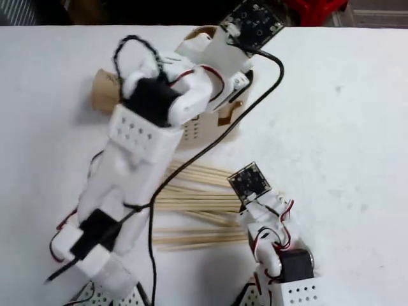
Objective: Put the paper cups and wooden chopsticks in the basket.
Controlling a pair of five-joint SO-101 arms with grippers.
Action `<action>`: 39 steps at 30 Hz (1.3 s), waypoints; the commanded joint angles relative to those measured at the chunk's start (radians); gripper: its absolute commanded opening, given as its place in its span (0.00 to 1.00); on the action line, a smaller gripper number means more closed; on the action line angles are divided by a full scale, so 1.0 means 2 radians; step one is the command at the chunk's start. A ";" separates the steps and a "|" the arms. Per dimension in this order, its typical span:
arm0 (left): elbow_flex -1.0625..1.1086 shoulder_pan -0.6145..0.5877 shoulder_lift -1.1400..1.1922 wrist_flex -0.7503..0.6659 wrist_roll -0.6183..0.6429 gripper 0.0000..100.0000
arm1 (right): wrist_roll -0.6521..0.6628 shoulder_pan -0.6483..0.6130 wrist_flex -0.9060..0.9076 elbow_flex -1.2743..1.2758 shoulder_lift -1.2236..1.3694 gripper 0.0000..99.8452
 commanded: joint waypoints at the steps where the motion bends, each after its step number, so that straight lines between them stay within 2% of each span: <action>1: -0.014 -0.006 0.032 -0.044 0.004 0.17 | 0.005 0.000 -0.010 -0.002 -0.003 0.02; 16: -0.015 -0.011 0.043 -0.140 0.004 0.17 | 0.005 0.000 -0.010 -0.002 -0.003 0.02; 19: -0.037 -0.030 0.043 -0.125 0.008 0.17 | 0.005 0.000 -0.010 -0.002 -0.003 0.02; 23: 0.014 -0.055 0.047 -0.127 0.008 0.17 | 0.005 0.000 -0.010 -0.002 -0.003 0.02; 29: 0.079 -0.059 0.076 -0.140 0.008 0.17 | 0.005 0.000 -0.010 -0.002 -0.003 0.02; 39: 0.084 -0.059 0.106 -0.143 0.008 0.17 | 0.005 0.000 -0.010 -0.002 -0.003 0.02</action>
